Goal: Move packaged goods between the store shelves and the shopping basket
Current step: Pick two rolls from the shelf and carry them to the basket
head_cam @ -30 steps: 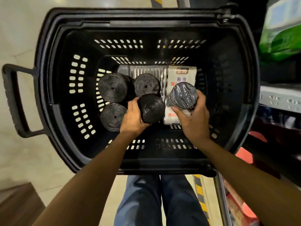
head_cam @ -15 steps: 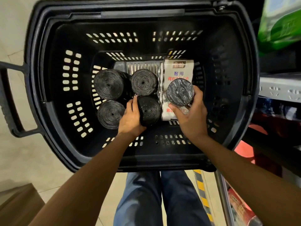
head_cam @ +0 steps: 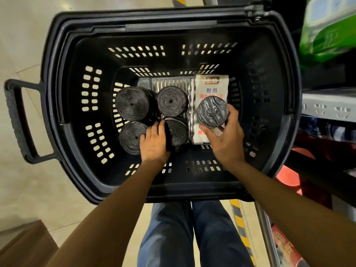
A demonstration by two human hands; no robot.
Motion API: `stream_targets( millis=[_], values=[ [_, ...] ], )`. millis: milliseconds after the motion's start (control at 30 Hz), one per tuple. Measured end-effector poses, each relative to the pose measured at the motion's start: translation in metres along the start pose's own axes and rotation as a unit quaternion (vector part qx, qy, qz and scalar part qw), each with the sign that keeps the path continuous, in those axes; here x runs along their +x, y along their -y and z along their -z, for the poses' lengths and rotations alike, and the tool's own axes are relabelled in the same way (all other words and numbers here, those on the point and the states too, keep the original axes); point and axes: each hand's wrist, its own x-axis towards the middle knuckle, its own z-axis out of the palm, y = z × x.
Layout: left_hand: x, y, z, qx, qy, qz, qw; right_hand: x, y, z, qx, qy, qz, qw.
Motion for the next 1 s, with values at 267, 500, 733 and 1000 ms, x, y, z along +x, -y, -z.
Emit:
stream_targets(
  millis=[267,500,733,1000],
  values=[
    [-0.043,-0.005,0.067,-0.063,0.047,-0.029,0.996,-0.027,0.037,0.028,-0.032,0.018,-0.015,0.999],
    [-0.137,-0.030,0.169,-0.061,-0.001,-0.082,0.995,-0.073,0.113,0.096,-0.033,0.037,0.012,0.999],
    [-0.233,-0.056,0.254,-0.050,-0.052,-0.120,0.990,-0.138,0.179,0.178,0.004,-0.017,0.025,1.000],
    [-0.281,-0.075,0.325,-0.030,-0.117,-0.235,0.965,-0.210,0.222,0.230,0.039,-0.115,0.030,0.992]
  ],
)
